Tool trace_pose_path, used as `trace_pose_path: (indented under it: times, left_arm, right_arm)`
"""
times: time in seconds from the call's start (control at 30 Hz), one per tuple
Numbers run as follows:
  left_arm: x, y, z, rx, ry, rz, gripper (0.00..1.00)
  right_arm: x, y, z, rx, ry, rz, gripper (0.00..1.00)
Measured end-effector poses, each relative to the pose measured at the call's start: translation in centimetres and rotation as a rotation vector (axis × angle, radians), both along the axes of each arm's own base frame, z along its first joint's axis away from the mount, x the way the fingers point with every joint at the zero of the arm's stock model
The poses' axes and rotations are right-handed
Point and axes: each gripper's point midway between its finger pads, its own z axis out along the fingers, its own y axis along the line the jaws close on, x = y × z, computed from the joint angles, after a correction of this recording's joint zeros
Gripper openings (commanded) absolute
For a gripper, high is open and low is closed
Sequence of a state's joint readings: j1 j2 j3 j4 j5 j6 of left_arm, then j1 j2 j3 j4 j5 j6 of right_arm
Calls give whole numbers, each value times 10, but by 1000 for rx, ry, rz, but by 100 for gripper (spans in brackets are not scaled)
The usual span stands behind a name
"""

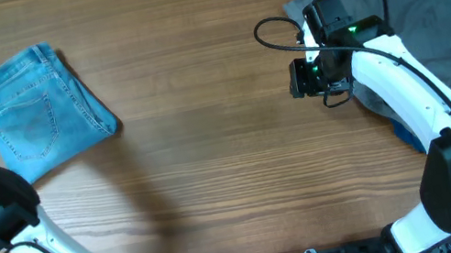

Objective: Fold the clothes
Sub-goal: 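Grasp the folded jeans with the left gripper and drag them left, then release the jeans at the left table edge and lift the left gripper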

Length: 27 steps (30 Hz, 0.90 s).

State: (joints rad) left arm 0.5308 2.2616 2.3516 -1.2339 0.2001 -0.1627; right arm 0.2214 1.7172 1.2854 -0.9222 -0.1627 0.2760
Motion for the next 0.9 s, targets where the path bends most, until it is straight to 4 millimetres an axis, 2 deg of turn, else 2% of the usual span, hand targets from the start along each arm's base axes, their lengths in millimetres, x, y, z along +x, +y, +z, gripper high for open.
trace_pose_path:
  times: [0.03, 0.07, 0.13, 0.2, 0.23, 0.27, 0.3, 0.33, 0.4, 0.57, 0.67, 0.8, 0.9]
  left_arm:
    - [5, -42, 27, -23, -30, -79, 100]
    - [9, -70, 32, -54, -34, -134, 100]
    - [10, -123, 27, -120, 7, -234, 100]
    - [7, -190, 3, -170, 103, -358, 100]
    - [5, -212, -9, -180, 140, -400, 100]
    - [3, -225, -18, -184, 169, -424, 100]
    - [-6, -250, -42, -195, 242, -471, 100]
    - [-14, -267, -63, -198, 305, -502, 100]
    - [-35, -281, -102, -172, 443, -505, 100]
    - [-61, -259, -147, -100, 571, -419, 100]
    - [-64, -240, -168, -87, 573, -373, 100]
    - [-66, -188, -176, -76, 566, -248, 100]
    - [-65, -129, -178, -43, 528, -119, 100]
  right_arm:
    - [0, 0, 0, 0, 0, 0, 57]
    - [0, 0, 0, 0, 0, 0, 59]
    - [0, 0, 0, 1, 1, -5, 61]
    - [0, 0, 0, 1, 1, -7, 60]
    - [0, 0, 0, 1, 1, -7, 60]
    - [0, 0, 0, 1, 2, -7, 60]
    - [0, 0, 0, 1, 3, -7, 60]
    - [-1, 0, 0, 1, 4, -7, 60]
    - [-3, -1, -1, -2, 13, -6, 61]
    - [-5, -1, -1, -5, 21, -3, 61]
    - [-9, -2, -2, -8, 39, -2, 61]
    - [-13, -3, -3, -12, 53, 1, 61]
    - [-15, -3, -3, -14, 63, 1, 59]
